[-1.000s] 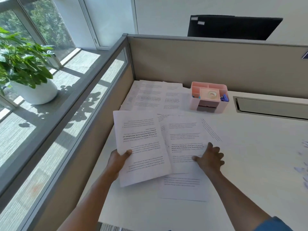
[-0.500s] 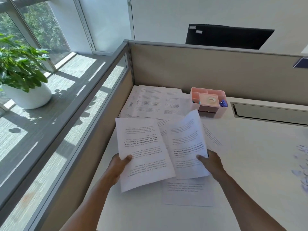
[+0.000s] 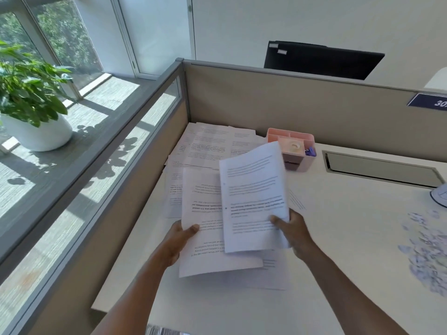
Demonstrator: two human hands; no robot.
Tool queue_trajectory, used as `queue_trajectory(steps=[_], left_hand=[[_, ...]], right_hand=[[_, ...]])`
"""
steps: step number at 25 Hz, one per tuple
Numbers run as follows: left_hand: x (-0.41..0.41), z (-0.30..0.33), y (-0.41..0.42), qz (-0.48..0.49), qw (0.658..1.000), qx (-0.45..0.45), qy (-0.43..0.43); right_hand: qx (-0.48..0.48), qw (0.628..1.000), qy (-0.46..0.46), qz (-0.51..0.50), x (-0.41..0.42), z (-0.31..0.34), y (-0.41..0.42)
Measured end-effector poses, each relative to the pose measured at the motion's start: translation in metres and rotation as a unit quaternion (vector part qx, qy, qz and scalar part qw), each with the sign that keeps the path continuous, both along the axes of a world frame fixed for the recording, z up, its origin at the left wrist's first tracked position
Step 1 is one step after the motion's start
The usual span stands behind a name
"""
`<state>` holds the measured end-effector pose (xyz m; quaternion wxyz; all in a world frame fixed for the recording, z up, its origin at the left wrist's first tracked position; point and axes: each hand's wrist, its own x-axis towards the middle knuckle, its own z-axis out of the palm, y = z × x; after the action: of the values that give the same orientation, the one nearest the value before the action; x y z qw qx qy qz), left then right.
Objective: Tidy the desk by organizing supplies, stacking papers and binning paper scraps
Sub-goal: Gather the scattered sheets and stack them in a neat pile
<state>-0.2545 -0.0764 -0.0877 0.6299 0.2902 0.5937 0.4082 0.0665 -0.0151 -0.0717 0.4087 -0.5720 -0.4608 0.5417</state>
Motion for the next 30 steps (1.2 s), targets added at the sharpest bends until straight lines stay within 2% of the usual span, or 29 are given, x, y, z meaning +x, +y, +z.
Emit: queue_trajectory(steps=[6,11,16,23,27,30], left_hand=[[0.028,0.014,-0.006,0.014,0.999,0.026,-0.032],[0.032,0.02,-0.01,0.026,0.998,0.038,-0.046],[0.029,0.019,-0.012,0.04,0.997,0.031,-0.049],[0.019,0.017,-0.011,0.059,0.997,0.042,-0.038],[0.003,0.01,-0.013,0.101,0.994,0.035,-0.021],[-0.009,0.003,-0.016,0.119,0.993,0.025,-0.011]], right_hand=[[-0.005,0.994,-0.095,0.058,-0.029,-0.004,-0.017],[0.002,0.988,-0.113,0.105,-0.043,-0.003,-0.034],[-0.001,0.989,-0.098,0.112,-0.065,-0.003,-0.042],[-0.008,0.992,-0.105,0.071,-0.086,-0.006,-0.042],[-0.025,0.986,-0.161,-0.035,-0.073,-0.017,-0.039],[-0.041,0.957,-0.282,-0.052,-0.046,-0.037,-0.039]])
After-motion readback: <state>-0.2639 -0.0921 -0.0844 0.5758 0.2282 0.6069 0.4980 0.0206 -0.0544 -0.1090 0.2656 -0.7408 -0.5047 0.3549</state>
